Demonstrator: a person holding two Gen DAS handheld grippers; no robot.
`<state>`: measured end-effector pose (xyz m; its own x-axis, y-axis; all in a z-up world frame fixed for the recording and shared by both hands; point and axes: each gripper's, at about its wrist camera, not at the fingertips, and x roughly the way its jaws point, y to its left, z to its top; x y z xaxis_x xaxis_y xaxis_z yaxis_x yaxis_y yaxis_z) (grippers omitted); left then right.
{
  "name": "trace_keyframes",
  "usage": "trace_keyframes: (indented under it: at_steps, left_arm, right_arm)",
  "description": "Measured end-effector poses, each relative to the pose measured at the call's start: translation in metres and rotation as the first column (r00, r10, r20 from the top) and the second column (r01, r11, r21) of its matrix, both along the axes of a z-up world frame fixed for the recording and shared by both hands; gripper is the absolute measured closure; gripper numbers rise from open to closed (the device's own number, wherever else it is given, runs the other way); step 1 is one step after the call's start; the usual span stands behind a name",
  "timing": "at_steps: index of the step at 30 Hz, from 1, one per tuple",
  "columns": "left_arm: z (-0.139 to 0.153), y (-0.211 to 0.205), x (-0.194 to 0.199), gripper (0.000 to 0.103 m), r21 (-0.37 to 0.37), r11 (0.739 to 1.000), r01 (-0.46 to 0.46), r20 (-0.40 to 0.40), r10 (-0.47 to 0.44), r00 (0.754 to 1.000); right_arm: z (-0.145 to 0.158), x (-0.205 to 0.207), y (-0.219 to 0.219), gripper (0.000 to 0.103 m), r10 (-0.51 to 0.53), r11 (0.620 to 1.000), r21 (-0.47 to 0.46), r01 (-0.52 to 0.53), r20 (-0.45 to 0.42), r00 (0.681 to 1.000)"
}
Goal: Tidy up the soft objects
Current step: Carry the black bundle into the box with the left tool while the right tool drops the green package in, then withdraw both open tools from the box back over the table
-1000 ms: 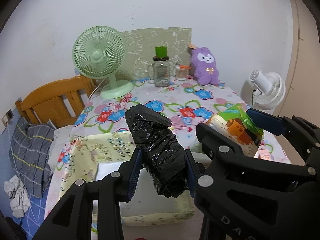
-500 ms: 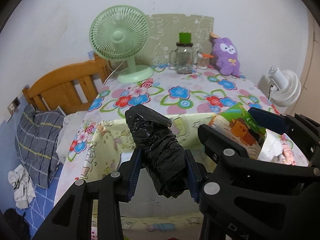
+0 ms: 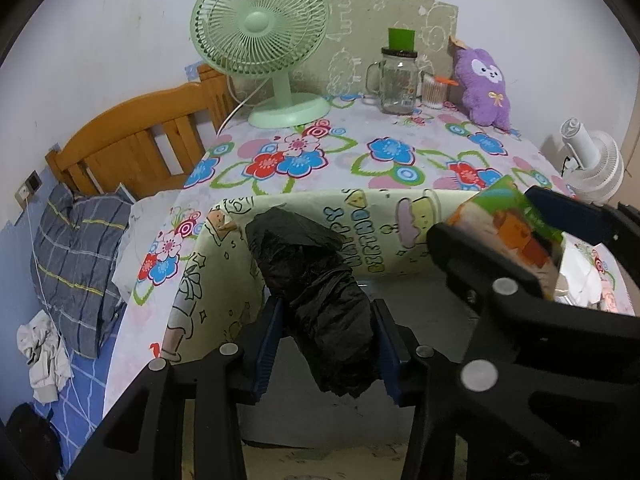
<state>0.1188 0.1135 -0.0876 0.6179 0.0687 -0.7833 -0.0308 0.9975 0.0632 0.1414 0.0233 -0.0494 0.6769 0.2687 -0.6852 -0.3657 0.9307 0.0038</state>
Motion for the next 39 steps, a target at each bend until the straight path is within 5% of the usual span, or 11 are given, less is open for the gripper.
trace_keyframes:
  at_steps: [4,7,10,29,39]
  left_arm:
    - [-0.003,0.005,0.005,0.048,-0.005,1.0,-0.001,-0.018,0.0,1.0]
    - [0.002,0.006,0.002,0.022,-0.024,1.0,0.009,-0.006,-0.009,1.0]
    - [0.006,0.008,-0.001,0.013,-0.028,1.0,0.007,0.008,-0.007,1.0]
    - [0.026,-0.015,-0.026,0.007,-0.018,0.999,0.03,0.073,-0.029,0.997]
    - [0.045,-0.037,-0.044,0.005,-0.008,1.0,0.02,0.15,-0.018,0.989]
  right_arm:
    - [-0.001,0.003,0.006,0.028,0.003,1.0,-0.027,-0.003,0.01,1.0]
    - [0.0,0.003,0.01,0.024,0.017,0.999,-0.036,-0.017,0.014,1.0]
    - [0.001,0.003,0.01,0.022,0.032,0.999,-0.016,-0.032,0.005,0.999]
    - [0.016,-0.022,-0.012,0.021,0.006,1.0,0.02,-0.007,0.019,1.0]
    - [0.034,-0.042,-0.039,0.009,-0.028,0.998,0.06,0.023,0.08,0.996]
